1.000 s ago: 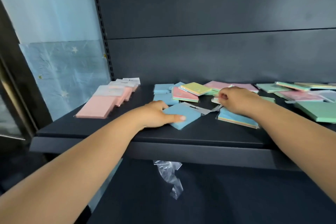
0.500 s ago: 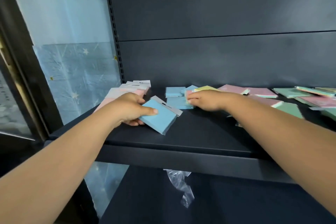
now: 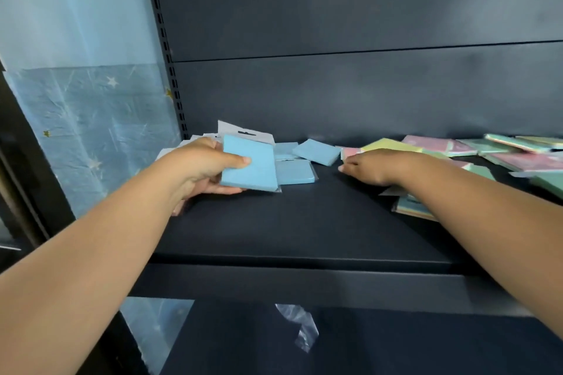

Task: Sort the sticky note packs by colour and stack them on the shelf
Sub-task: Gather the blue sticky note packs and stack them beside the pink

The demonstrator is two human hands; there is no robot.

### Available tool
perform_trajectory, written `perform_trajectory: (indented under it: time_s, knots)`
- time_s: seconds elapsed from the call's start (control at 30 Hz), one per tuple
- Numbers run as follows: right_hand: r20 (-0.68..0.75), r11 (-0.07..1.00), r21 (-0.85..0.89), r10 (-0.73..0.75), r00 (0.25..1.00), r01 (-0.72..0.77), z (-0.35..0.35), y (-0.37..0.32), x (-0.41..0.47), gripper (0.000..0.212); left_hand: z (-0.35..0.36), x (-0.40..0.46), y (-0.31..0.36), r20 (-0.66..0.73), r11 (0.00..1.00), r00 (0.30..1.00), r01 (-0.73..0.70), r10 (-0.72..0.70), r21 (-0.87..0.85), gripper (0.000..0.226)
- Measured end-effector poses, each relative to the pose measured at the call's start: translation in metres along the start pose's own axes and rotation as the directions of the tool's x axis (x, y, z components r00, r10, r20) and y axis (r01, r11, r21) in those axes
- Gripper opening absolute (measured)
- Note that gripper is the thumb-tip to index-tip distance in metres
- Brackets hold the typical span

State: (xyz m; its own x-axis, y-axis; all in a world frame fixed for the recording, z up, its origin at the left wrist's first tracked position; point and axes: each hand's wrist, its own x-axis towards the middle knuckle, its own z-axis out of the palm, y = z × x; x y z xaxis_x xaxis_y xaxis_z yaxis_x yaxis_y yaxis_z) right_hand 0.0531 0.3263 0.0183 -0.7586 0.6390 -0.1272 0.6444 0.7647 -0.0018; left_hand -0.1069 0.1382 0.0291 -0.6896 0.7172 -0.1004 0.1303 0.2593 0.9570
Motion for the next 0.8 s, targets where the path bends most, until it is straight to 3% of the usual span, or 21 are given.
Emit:
perform_trajectory:
  time_s: [0.17,0.3,0.37,0.47,0.57,0.7,0.8]
  knots:
    - [-0.048,0.991,0.032,0.135,0.99,-0.133,-0.002,0.013,0.0,0.053,0.005,0.022,0.011,-0.036,0.996,0.999,-0.037,0.034,-0.087,0.011]
    - [-0.01,0.972,0.066,0.226,0.974,-0.225,-0.006,0.023,0.003,0.053,0.008,0.04,0.016,-0.058,0.991,0.998,-0.025,0.018,-0.132,0.025]
    - [-0.011,0.967,0.067,0.247,0.969,-0.246,-0.011,0.023,0.009,0.049,0.01,0.048,0.02,-0.073,0.985,0.997,-0.028,0.016,-0.171,0.016]
    - [-0.142,0.974,0.006,0.223,0.964,-0.224,-0.022,0.012,0.025,0.048,0.007,0.06,0.024,-0.158,0.956,0.987,-0.08,0.036,-0.281,0.018]
    - [-0.225,0.988,0.111,0.134,0.965,-0.111,-0.027,-0.018,0.051,0.041,-0.002,0.068,0.021,-0.23,0.927,0.97,-0.153,0.075,-0.342,0.017]
    - [-0.16,0.973,0.229,0.061,0.985,-0.023,-0.029,-0.06,0.092,0.047,-0.012,0.074,0.015,-0.29,0.933,0.951,-0.2,0.11,-0.3,0.015]
    - [-0.04,0.97,0.232,0.079,0.996,-0.068,-0.029,-0.075,0.116,0.075,-0.017,0.077,0.015,-0.332,0.933,0.932,-0.239,0.143,-0.268,0.012]
